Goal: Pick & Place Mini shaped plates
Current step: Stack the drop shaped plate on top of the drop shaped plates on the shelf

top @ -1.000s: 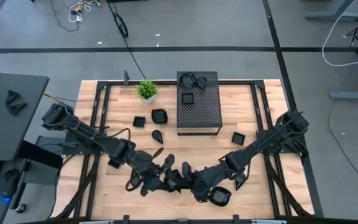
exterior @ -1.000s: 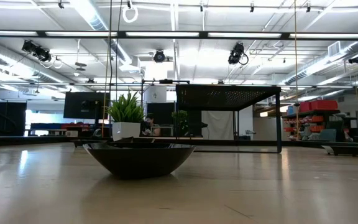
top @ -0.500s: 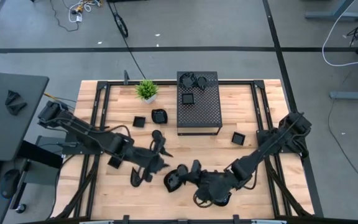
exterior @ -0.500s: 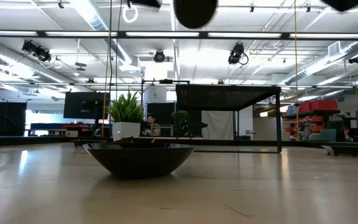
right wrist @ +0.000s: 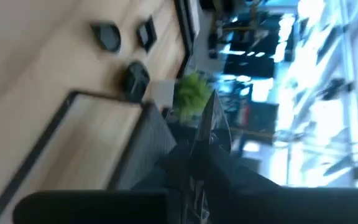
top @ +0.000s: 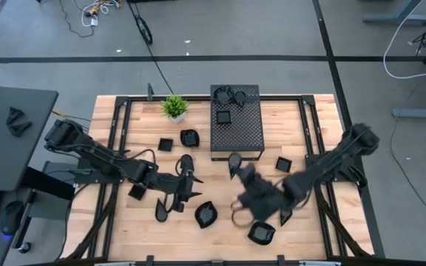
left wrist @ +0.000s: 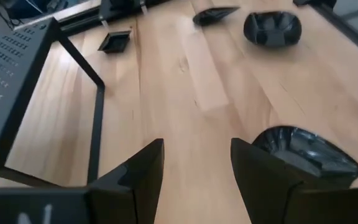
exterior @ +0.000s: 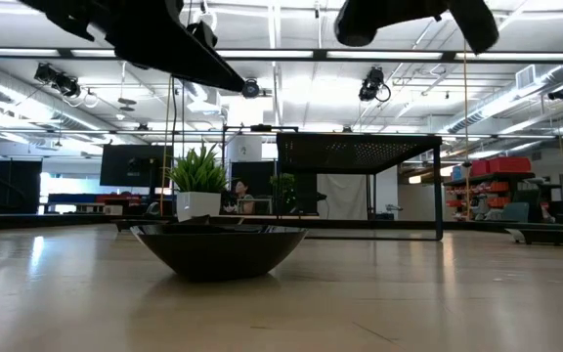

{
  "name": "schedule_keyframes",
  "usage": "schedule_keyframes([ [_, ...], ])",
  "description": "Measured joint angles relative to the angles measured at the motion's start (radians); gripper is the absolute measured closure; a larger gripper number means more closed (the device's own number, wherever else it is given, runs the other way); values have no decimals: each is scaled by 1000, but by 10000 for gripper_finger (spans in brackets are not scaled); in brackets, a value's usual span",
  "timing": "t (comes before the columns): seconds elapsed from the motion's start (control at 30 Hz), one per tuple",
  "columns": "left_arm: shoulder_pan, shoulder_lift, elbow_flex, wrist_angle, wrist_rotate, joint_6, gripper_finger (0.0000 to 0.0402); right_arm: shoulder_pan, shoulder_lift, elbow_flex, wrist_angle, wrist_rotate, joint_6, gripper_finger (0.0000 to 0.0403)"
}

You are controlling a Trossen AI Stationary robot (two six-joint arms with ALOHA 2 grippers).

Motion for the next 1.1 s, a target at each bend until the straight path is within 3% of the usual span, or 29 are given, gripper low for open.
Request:
schedule_keyframes([
  [0.13,0,0,-40,74,0,-11,209,-139,-127,1,-89,-147,10,360],
  [0.27,6,0,-41,86,0,-6,209,-329,-211,1,-104,-355,-116,360],
  [0.43,14,0,-41,109,-1,5,209,-568,-233,1,-105,-544,-250,360],
  [0.63,22,1,-41,123,-1,30,209,-801,-205,1,-114,-767,-280,353],
  [0.83,48,1,-41,168,-1,57,209,-948,-158,1,-80,-882,-364,325],
  [1.1,73,1,-41,172,-1,56,209,-1037,-130,0,-38,-891,-438,305],
])
